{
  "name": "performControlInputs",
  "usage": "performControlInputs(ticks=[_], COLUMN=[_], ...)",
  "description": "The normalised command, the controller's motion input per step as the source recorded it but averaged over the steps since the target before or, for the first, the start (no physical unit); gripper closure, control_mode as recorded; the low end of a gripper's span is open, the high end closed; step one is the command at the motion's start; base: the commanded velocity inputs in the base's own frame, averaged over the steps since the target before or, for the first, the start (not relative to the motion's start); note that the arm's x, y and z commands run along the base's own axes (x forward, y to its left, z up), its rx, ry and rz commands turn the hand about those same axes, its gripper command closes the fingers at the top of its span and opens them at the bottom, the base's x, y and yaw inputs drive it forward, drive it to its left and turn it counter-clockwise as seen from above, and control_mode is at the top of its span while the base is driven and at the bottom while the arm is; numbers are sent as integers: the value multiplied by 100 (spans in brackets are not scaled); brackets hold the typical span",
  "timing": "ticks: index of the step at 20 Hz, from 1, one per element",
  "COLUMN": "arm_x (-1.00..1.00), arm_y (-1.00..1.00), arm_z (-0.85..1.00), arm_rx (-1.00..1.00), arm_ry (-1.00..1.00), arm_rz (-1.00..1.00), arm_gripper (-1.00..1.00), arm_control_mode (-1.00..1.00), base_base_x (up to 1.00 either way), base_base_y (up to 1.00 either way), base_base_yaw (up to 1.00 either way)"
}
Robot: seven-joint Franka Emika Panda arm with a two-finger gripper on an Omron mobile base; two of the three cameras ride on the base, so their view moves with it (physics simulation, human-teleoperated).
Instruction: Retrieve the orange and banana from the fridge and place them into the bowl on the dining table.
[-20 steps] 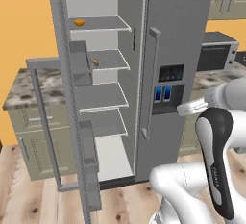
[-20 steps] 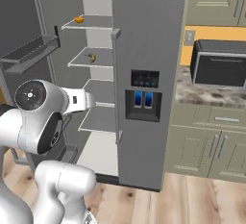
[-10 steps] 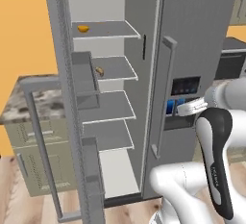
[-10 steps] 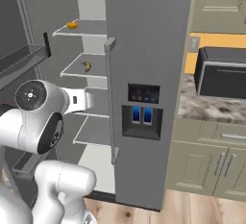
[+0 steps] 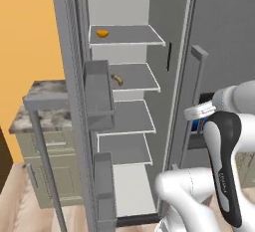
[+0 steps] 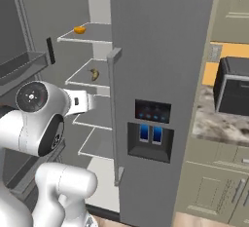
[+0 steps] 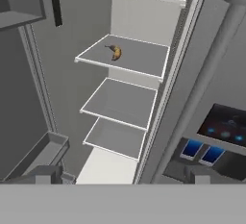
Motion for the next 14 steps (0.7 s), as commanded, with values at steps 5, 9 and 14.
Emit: performControlInputs(ticks=[5,9,14], arm_x=[0,0,0], arm_y=[0,0,0], arm_z=[0,0,0], arm_rx=[0,0,0], arm_ry=[0,0,0], arm_rz=[0,0,0], arm_gripper=[-100,-100,-100], arm_control_mode=[100,100,100], base_base_x=[42,45,53], base_base_y=[21,28,19], base_base_yaw=[26,26,24])
